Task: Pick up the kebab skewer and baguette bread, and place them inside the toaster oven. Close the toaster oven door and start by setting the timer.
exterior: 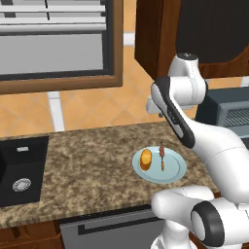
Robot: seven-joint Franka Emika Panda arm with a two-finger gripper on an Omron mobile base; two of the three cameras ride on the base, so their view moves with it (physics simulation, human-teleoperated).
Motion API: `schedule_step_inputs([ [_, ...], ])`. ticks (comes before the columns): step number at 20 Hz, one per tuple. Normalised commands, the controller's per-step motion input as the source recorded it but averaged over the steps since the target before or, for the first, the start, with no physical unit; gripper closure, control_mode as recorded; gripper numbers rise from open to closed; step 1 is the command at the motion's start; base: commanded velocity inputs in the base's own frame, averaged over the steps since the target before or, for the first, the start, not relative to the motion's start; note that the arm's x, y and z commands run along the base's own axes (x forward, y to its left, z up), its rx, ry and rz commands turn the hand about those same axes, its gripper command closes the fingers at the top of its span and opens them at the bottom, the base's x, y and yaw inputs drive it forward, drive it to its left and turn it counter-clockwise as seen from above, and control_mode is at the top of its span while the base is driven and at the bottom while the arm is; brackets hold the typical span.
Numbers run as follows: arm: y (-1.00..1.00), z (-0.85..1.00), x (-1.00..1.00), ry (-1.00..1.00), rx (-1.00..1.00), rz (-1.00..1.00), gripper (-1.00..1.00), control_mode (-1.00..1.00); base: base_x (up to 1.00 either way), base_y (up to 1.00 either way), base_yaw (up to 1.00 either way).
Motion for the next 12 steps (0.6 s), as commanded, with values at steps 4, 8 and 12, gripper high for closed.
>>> schedule_step_inputs([
  [4, 0.00, 0.00, 0.00, 0.00, 0.00, 0.00, -1.00, 1.00, 0.00, 0.00, 0.00],
  [8, 0.00, 0.00, 0.00, 0.00, 0.00, 0.00, -1.00, 1.00, 0.00, 0.00, 0.00],
  [12, 0.00, 0.00, 0.00, 0.00, 0.00, 0.00, -1.00, 1.00, 0.00, -0.10, 0.00],
])
